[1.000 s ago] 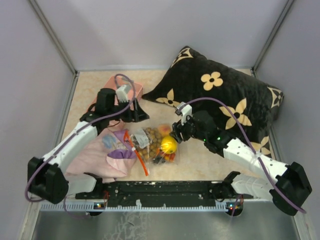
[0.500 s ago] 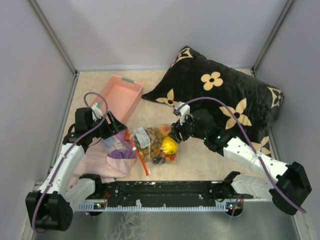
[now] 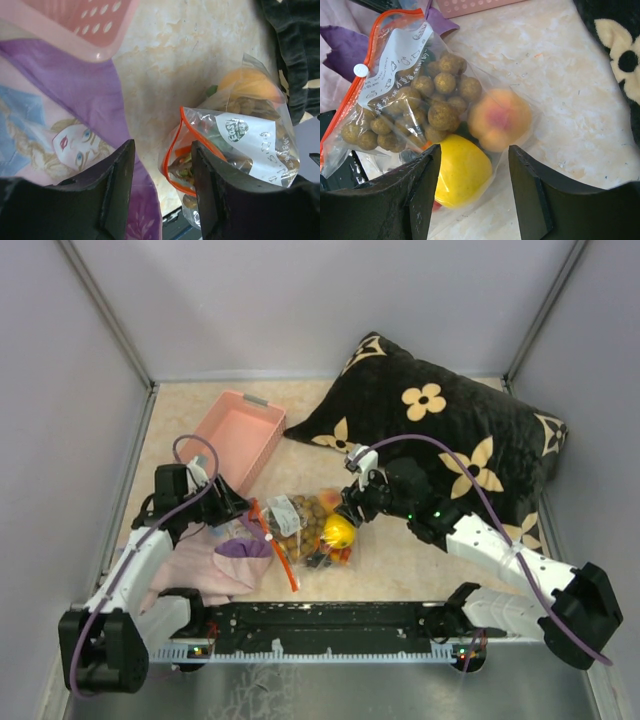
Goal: Place the food in the zip-top bag and seal the zipper
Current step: Pick up the zipper food storage bag at the center of the board.
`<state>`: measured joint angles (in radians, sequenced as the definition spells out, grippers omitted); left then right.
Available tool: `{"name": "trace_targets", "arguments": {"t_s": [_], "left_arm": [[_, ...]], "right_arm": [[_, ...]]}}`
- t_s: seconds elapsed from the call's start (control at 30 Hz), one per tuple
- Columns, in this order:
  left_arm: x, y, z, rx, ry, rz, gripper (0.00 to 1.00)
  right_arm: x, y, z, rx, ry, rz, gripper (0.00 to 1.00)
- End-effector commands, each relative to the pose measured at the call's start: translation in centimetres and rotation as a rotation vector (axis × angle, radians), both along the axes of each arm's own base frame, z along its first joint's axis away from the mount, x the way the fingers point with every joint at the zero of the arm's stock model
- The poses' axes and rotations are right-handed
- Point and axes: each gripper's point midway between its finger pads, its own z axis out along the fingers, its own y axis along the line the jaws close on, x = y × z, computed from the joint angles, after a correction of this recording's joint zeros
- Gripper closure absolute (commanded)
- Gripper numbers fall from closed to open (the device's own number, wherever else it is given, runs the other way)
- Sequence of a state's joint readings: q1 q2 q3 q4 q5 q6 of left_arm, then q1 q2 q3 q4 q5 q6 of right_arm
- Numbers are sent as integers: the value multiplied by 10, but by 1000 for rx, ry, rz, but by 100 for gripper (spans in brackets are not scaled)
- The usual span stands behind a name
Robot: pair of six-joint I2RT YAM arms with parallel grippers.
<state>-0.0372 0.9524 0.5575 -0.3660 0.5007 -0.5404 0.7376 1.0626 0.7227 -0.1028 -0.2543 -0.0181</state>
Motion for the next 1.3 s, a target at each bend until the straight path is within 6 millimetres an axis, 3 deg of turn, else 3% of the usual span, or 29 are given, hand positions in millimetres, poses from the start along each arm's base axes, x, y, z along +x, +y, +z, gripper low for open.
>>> {"name": "trace_targets", "arguments": {"t_s": [0.0, 0.07, 0.13, 0.2, 0.33, 0.47, 0.6, 0.73, 0.97, 1.27], "left_arm": [[14, -17, 2, -67, -49, -128, 45], [21, -23, 1, -91, -32, -163, 49], [31, -32, 4, -126, -45, -211, 65], [35, -40, 16, -139, -87, -247, 73], [34, -61, 46, -143, -172, -320, 100], [29, -87, 87, -89, -264, -348, 100], [26, -101, 121, -80, -333, -303, 100], [22, -117, 135, -65, -359, -308, 100], [14, -136, 139, -67, -360, -343, 100], [6, -159, 172, -76, -429, -362, 100]], "right_arm": [[6, 16, 29, 57, -77, 48, 43], [6, 18, 30, 53, -76, 58, 43], [8, 20, 36, 55, -86, 61, 43], [9, 22, 45, 66, -93, 66, 43], [10, 29, 61, 92, -104, 78, 43], [11, 38, 80, 114, -112, 78, 33], [9, 50, 96, 116, -117, 56, 32], [6, 62, 103, 105, -101, -16, 30], [26, 68, 88, 77, -47, -199, 30], [37, 75, 53, -7, 16, -272, 29]]}}
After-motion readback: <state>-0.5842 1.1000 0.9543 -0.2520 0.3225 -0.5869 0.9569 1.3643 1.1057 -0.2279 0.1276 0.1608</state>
